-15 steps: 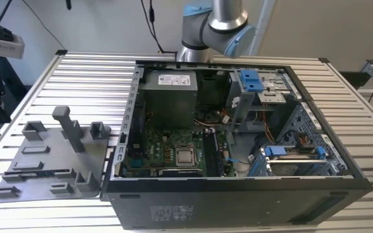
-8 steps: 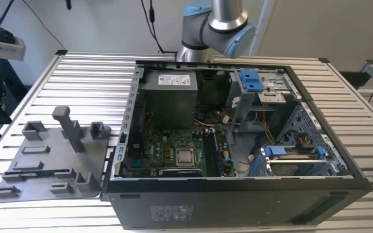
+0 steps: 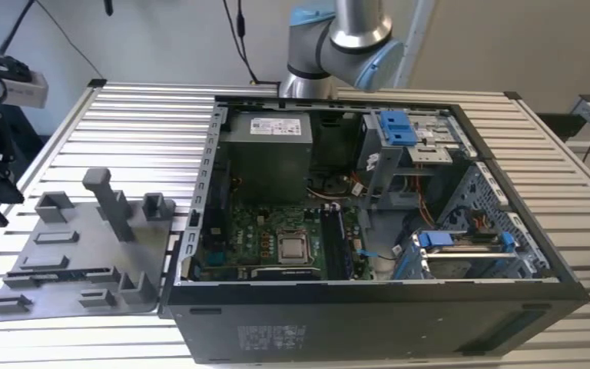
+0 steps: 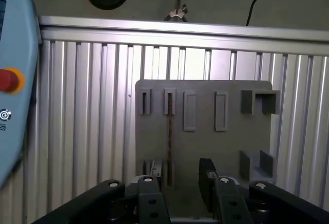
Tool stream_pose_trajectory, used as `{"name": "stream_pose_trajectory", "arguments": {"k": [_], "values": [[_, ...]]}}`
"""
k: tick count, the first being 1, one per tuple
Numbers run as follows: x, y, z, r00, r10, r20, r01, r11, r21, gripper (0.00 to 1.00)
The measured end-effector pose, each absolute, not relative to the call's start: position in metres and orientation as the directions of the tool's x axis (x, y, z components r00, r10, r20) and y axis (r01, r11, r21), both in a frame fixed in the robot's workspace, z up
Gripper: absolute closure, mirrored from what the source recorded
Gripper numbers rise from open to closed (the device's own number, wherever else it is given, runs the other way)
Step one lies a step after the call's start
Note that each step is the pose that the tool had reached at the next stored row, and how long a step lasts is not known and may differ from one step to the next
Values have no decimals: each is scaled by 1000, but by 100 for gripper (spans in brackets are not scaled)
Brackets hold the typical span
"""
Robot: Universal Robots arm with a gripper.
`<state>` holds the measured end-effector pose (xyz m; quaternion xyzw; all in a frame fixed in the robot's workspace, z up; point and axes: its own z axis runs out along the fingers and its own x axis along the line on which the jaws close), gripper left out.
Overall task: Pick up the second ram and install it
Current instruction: 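Pick up the second ram and move it above second insertion slot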
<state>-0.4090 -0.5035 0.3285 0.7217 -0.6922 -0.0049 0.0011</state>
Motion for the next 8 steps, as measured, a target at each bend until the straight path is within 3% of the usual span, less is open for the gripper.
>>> {"name": "stream_pose_trajectory", "arguments": {"k": [8], "values": [[-405, -504, 314, 76, -997, -6, -997, -76, 8, 58]]}}
